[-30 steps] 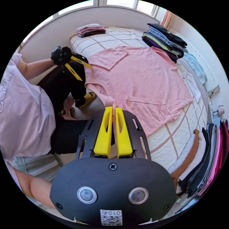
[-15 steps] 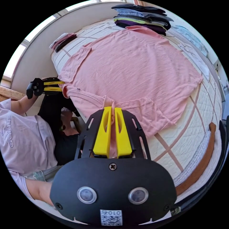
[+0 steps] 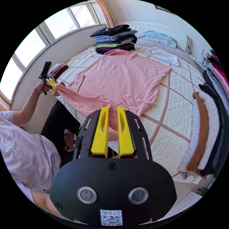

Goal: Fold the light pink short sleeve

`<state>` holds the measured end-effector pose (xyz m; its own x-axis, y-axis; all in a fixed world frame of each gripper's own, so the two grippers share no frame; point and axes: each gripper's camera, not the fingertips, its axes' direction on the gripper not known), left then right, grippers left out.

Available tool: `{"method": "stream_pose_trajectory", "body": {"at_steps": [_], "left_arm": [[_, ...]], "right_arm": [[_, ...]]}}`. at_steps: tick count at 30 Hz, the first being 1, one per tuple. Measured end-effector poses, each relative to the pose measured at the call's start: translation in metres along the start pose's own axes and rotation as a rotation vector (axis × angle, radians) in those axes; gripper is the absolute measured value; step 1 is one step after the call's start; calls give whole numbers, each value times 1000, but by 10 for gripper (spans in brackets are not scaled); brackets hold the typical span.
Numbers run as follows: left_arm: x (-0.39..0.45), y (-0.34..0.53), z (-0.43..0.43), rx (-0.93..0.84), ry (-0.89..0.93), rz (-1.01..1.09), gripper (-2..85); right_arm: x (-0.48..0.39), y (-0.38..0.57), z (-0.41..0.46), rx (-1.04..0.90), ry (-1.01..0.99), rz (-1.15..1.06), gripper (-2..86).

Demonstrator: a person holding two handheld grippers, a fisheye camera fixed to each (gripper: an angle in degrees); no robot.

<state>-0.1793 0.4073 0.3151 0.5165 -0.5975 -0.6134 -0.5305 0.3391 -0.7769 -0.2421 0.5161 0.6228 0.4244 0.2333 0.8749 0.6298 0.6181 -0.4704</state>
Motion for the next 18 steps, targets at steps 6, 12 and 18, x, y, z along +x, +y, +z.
{"method": "stream_pose_trajectory", "body": {"at_steps": [6, 12, 18], "left_arm": [[-79, -5, 18, -41, 119, -178, 15], [-59, 10, 10, 17, 35, -158, 26], [1, 30, 3, 71, -221, -83, 35]], "right_arm": [[-25, -2, 9, -74, 1, 54, 121], [-51, 4, 59, -199, 225, 114, 87], [-46, 35, 21, -80, 119, 77, 39]]}}
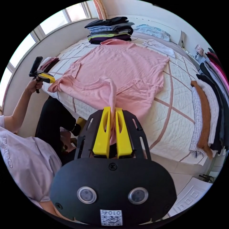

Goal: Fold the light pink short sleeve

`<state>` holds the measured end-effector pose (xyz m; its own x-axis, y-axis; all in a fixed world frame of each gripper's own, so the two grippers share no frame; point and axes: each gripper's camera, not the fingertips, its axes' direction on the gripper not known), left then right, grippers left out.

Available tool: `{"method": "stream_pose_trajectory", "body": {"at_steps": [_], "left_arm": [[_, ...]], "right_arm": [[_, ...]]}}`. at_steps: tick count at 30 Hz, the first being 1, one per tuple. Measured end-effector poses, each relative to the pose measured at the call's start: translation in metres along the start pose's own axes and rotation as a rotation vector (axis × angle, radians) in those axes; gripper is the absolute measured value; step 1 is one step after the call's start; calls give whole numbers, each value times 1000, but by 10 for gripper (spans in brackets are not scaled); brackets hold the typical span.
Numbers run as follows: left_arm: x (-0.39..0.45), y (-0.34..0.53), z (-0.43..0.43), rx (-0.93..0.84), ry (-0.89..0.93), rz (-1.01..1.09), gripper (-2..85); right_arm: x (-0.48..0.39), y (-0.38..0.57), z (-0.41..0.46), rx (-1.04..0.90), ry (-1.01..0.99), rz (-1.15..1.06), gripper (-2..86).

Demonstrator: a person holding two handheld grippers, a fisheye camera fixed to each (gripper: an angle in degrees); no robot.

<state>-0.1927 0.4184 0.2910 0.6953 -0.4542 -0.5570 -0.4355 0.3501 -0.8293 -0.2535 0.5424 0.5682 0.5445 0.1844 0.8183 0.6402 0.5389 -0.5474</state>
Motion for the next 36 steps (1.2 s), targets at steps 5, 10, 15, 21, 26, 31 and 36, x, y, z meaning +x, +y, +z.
{"method": "stream_pose_trajectory", "body": {"at_steps": [5, 10, 15, 21, 26, 31, 36], "left_arm": [[69, 24, 25, 27, -299, 38, 91], [122, 22, 71, -14, -591, 33, 108], [139, 18, 95, -25, -598, 114, 75], [160, 47, 90, -56, -567, 294, 23], [176, 64, 82, -28, -547, 386, 4], [204, 71, 68, -43, -601, 462, -1], [234, 82, 58, -89, -651, 544, -1]], "right_arm": [[2, 11, -3, 9, -28, -23, 33], [-5, 7, -1, -18, 9, -36, 34], [-1, 14, -6, -14, -16, -29, 37], [-2, 38, -21, 26, -71, -131, 47], [-9, 62, -30, 84, -73, -182, 44], [-23, 82, -54, 168, -67, -251, 42], [-50, 104, -77, 162, -15, -365, 41]]}}
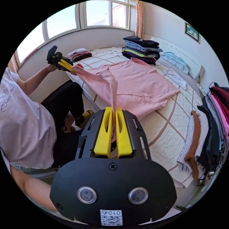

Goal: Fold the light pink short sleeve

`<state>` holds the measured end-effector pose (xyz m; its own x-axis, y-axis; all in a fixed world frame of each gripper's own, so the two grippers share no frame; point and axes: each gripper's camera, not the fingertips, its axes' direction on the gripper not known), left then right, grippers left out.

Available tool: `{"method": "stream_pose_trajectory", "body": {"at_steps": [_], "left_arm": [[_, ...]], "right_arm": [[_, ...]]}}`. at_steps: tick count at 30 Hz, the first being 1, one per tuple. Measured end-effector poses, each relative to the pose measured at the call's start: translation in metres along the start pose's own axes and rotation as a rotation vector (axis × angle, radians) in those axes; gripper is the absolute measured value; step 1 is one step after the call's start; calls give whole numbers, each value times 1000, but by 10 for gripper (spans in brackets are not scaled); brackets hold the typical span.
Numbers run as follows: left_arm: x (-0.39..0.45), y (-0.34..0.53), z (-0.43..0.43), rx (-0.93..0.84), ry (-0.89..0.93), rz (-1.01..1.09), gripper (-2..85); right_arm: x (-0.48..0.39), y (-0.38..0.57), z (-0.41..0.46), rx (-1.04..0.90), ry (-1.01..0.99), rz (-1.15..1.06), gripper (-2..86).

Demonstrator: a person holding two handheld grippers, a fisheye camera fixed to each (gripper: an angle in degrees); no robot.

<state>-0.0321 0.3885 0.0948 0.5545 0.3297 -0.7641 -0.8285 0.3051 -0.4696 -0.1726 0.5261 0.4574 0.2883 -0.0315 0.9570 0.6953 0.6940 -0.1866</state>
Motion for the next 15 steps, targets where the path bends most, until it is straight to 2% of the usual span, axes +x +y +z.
{"method": "stream_pose_trajectory", "body": {"at_steps": [8, 15], "left_arm": [[57, 6, -33, -95, -29, 31, -2], [41, 8, -41, -106, 143, 17, -2]], "right_arm": [[-78, 31, -21, -62, 115, -71, 40], [-87, 39, -19, -96, 31, -92, 39]]}}
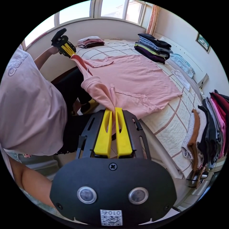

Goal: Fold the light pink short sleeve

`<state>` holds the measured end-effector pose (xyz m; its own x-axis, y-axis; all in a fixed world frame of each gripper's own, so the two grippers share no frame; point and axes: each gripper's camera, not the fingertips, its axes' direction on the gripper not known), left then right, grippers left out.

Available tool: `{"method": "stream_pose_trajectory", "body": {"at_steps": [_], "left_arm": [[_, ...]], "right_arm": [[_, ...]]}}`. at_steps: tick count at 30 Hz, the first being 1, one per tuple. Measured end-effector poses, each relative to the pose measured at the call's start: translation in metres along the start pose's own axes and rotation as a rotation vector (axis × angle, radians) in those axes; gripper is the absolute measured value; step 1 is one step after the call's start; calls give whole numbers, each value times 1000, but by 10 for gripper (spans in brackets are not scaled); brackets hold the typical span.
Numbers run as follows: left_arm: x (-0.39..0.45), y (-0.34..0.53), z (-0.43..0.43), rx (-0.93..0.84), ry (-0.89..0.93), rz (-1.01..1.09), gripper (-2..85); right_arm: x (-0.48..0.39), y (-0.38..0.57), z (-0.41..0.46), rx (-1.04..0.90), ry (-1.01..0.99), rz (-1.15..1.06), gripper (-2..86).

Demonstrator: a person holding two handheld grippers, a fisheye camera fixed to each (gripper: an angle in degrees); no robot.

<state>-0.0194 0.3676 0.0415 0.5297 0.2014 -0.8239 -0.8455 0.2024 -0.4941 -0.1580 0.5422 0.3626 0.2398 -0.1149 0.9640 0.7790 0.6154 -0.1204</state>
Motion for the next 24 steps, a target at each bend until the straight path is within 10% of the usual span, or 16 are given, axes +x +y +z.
{"method": "stream_pose_trajectory", "body": {"at_steps": [18, 24], "left_arm": [[-339, -168, 121, -384, 344, 86, 6], [-370, -142, 119, -210, 362, -53, 45]], "right_arm": [[321, -163, 115, -255, -392, 52, 28], [363, -136, 110, -149, -294, 220, 41]]}}
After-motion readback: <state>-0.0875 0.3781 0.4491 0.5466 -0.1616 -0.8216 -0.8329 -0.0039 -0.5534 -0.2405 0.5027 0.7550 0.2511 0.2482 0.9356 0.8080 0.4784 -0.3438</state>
